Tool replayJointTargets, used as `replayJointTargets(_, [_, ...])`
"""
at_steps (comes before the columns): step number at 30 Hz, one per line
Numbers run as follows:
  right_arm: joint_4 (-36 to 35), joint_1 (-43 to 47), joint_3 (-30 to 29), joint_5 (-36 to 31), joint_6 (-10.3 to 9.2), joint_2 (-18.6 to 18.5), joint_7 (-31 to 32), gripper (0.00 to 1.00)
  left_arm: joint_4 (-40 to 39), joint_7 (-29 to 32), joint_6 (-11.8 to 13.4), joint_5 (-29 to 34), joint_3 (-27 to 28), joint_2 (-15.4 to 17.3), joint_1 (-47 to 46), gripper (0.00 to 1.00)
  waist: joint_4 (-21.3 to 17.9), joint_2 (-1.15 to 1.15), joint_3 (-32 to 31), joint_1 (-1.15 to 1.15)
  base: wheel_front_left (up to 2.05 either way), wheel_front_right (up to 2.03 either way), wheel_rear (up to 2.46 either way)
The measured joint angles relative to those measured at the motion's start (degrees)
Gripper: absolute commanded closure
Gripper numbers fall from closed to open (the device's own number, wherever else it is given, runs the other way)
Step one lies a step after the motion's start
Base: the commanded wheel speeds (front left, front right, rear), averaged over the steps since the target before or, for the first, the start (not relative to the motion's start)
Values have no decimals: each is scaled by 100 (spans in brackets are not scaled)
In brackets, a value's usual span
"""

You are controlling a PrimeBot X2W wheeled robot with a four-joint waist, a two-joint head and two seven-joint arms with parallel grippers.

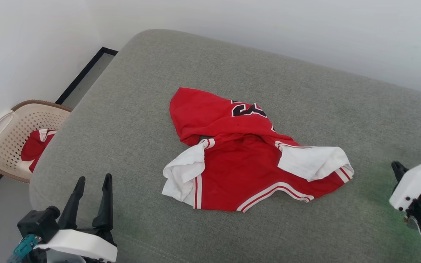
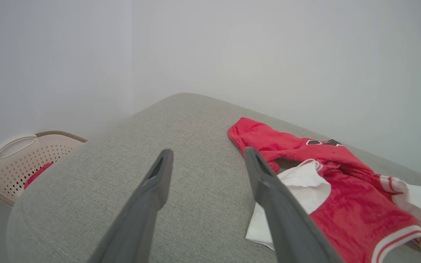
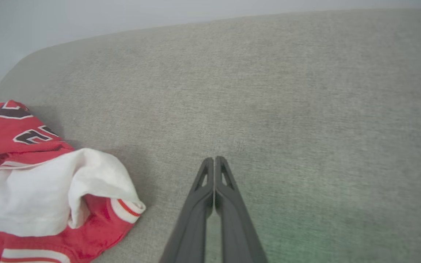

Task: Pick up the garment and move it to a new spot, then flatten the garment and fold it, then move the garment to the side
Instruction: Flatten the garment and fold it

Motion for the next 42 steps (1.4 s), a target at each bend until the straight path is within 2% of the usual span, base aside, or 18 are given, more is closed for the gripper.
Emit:
replayJointTargets(4, [-15,54,-204,-311,0,200,103,100,-1,0,0,-9,-21,23,5,0,-24,0,-14,0,0,0,0])
replayJointTargets(9, [-201,209,-68,-580,0,343,192,100,-4,0,0,-32,-54,71,19,0,-47,0,-36,0,0,0,0])
replayJointTargets(10, [-257,216,-14,-583,0,372,203,76,-11,0,0,-32,-63,74,19,0,-50,0,-38,0,0,0,0])
replayJointTargets(11, [-360,233,78,-604,0,374,209,56,-22,0,0,-33,-67,77,19,0,-51,0,-37,0,0,0,0])
replayJointTargets(12, [-470,248,193,-613,0,371,219,0,-30,0,0,-33,-79,82,20,0,-51,0,-39,0,0,0,0])
replayJointTargets(20, [-1452,369,1159,-498,0,140,371,0,-65,0,0,-59,-154,94,26,0,6,0,-16,0,0,0,0])
replayJointTargets(27, [-1883,274,2169,-271,0,-118,1051,0,-69,0,0,-113,-282,66,8,0,143,0,101,0,0,0,0])
replayJointTargets(35, [-1518,-253,3044,-290,1,-503,1594,0,4,0,0,-179,-460,-46,-141,0,426,0,287,0,0,0,0])
replayJointTargets(42, [-776,-739,3548,-436,1,-710,1615,0,59,0,0,-216,-527,-108,-247,0,647,0,472,0,0,0,0])
